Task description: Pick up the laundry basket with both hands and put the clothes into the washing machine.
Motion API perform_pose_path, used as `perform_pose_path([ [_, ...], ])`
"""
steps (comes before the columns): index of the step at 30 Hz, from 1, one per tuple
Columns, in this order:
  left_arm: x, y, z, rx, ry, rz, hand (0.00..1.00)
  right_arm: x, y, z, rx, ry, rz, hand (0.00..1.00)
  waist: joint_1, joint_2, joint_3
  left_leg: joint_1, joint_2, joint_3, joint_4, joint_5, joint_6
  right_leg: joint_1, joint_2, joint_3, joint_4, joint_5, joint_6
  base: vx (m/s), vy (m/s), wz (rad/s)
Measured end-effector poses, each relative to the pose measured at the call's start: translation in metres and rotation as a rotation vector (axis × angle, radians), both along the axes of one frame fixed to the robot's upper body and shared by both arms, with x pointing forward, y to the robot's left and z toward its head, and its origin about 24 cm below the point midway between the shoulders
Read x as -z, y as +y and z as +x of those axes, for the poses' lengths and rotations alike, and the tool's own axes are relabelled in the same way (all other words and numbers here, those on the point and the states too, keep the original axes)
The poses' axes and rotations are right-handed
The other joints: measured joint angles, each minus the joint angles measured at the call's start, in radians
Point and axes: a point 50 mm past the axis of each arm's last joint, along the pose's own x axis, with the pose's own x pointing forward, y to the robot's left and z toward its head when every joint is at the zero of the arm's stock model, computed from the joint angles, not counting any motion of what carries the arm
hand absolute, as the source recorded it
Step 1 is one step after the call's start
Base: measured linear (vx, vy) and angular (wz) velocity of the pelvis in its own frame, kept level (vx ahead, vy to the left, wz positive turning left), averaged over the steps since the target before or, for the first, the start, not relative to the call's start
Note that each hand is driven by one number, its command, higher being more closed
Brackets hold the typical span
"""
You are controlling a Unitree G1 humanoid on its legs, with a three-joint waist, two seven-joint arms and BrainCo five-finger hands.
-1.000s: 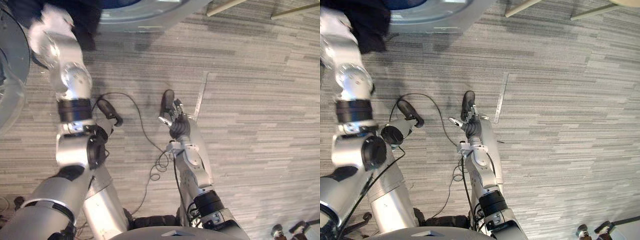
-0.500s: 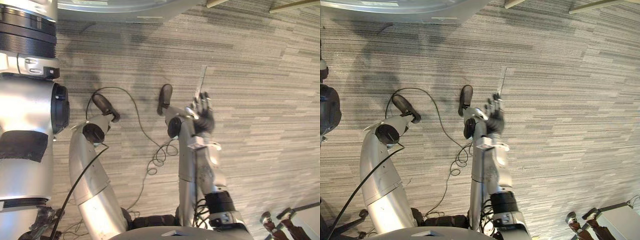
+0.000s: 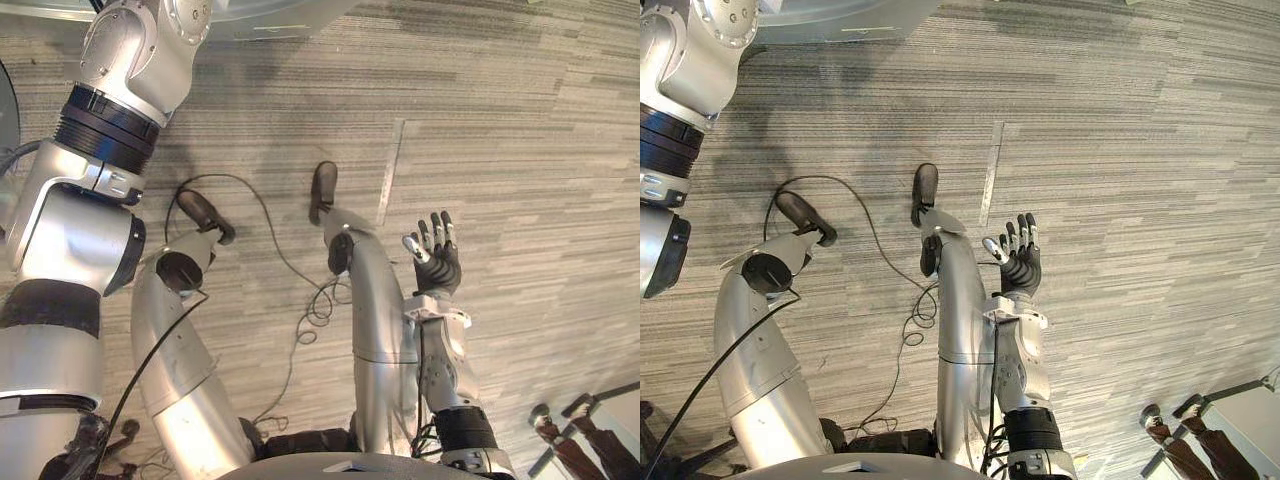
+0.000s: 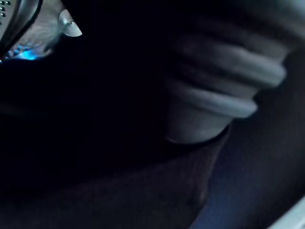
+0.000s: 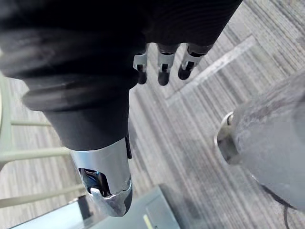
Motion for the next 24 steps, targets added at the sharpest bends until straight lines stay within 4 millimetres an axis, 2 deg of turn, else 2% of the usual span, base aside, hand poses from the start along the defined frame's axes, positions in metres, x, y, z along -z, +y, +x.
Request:
perform_pose_path([
  [7,-0.025,0.006,-0.017,-0.088,-0.201,0.083,0.00,0.009,-0.004,-0.009,0.002,0.026,-0.026,0.00,-0.003,0.000,0.000,-0.002,0.000,0.002,-0.010,0.002,-0.002,-0.001,0.002,-0.002,-0.013,0.002,-0.002,-0.03,0.009,-0.01],
  [9,-0.027,0.012,-0.019,-0.130,-0.232,0.138,0.00,0.008,-0.003,-0.009,0.002,0.019,-0.024,0.00,-0.004,0.000,0.000,-0.002,0.000,0.002,-0.010,0.003,-0.002,-0.001,0.002,-0.002,-0.011,0.001,-0.002,0.00,0.000,0.00],
  [12,-0.031,0.034,-0.021,-0.187,-0.219,0.199,0.00,0.012,-0.005,-0.015,-0.004,0.023,-0.020,0.00,-0.003,0.000,0.000,-0.001,0.003,0.003,-0.007,0.003,-0.002,-0.004,0.004,-0.001,-0.005,0.001,-0.002,-0.03,0.004,-0.01],
  [16,-0.018,0.054,-0.012,-0.263,-0.108,0.301,0.00,0.028,-0.011,-0.032,0.014,0.084,-0.002,0.00,-0.001,0.000,0.000,0.002,0.003,0.006,-0.003,0.003,-0.002,-0.006,0.003,0.000,0.002,0.001,-0.002,-0.05,0.005,0.02],
  [19,0.008,0.062,0.001,-0.297,-0.041,0.319,0.00,0.030,-0.011,-0.034,0.012,0.098,-0.002,0.00,0.000,0.001,0.000,0.007,0.003,0.011,-0.003,0.003,-0.002,-0.006,0.001,0.005,0.003,0.002,-0.003,-0.05,0.006,0.00],
  [20,0.013,0.066,0.004,-0.278,-0.031,0.240,0.00,0.029,-0.011,-0.034,0.011,0.093,-0.002,0.00,0.001,0.001,0.000,0.007,0.002,0.013,-0.007,0.003,-0.005,-0.006,0.001,0.005,-0.001,0.002,-0.004,-0.05,0.004,0.00],
  [22,0.011,0.085,0.007,-0.224,-0.036,-0.094,0.00,0.026,-0.010,-0.033,0.014,0.077,-0.002,0.00,0.004,0.000,0.000,0.005,0.002,0.014,-0.013,0.004,-0.013,-0.008,0.001,0.003,-0.004,0.004,-0.006,-0.05,0.003,0.01],
  [24,0.016,0.133,0.015,-0.128,0.065,-0.659,0.00,0.020,-0.008,-0.032,0.015,0.051,0.002,0.00,-0.002,0.000,0.000,0.002,0.001,0.013,-0.023,0.010,-0.017,-0.013,0.002,0.000,-0.005,0.004,-0.009,-0.05,-0.003,0.02],
])
